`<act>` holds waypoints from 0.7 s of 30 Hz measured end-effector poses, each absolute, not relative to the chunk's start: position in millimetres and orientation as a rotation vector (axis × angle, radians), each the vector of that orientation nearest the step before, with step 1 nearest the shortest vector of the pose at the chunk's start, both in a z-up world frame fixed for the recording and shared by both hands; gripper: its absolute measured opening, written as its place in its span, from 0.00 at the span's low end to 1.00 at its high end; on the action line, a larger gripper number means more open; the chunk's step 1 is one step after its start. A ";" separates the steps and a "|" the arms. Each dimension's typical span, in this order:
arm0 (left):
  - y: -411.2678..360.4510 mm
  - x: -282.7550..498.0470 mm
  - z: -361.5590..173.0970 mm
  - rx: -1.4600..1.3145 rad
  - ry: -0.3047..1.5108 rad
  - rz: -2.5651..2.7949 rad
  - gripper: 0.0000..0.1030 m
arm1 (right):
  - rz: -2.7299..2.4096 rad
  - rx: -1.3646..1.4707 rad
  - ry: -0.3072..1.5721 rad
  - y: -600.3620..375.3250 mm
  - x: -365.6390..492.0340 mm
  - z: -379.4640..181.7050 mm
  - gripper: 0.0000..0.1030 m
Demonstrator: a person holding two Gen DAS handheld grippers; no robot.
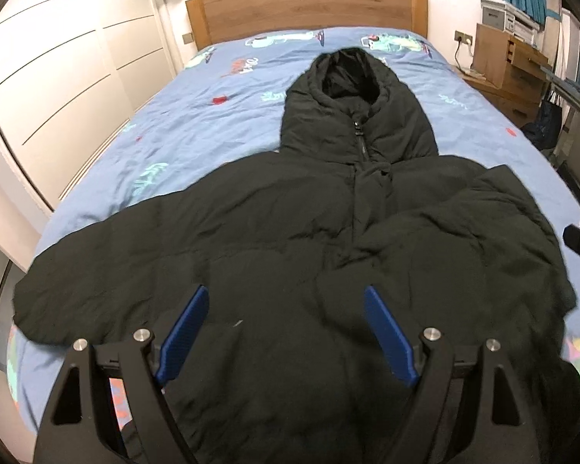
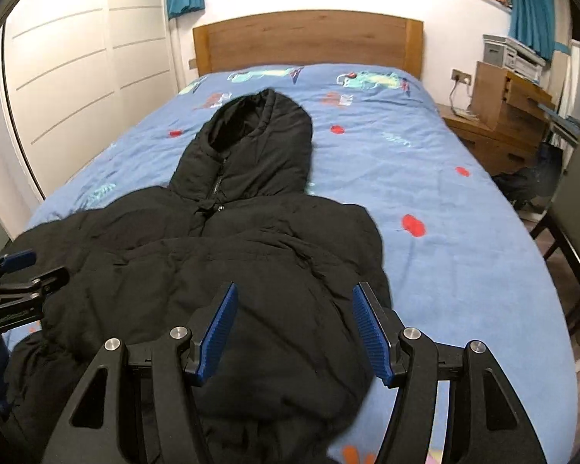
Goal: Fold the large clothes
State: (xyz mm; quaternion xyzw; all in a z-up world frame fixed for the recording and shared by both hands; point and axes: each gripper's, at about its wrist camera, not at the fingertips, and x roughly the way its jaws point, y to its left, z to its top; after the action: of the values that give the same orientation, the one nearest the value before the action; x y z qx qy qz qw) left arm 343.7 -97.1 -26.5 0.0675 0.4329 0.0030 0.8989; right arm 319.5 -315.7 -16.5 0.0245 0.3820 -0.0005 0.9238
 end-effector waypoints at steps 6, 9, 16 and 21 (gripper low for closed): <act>-109.9 374.1 -80.4 0.162 0.968 0.010 0.80 | 0.027 0.048 0.858 -308.2 351.3 -65.7 0.59; -106.9 376.2 -103.3 0.142 0.996 0.003 0.81 | 0.034 0.042 0.901 -305.1 357.4 -93.2 0.59; -109.7 371.9 -112.8 0.172 0.994 0.000 0.81 | 0.022 0.019 0.941 -301.5 358.4 -113.6 0.59; -105.0 348.9 -87.6 0.169 0.936 0.024 0.81 | 0.037 0.028 0.899 -301.8 339.8 -84.7 0.59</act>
State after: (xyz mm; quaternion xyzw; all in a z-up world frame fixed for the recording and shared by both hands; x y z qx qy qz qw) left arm 348.9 -105.0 -87.6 0.0816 0.4505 0.0117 0.8890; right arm 339.8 -301.8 -84.7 0.0134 0.4344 0.0178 0.9005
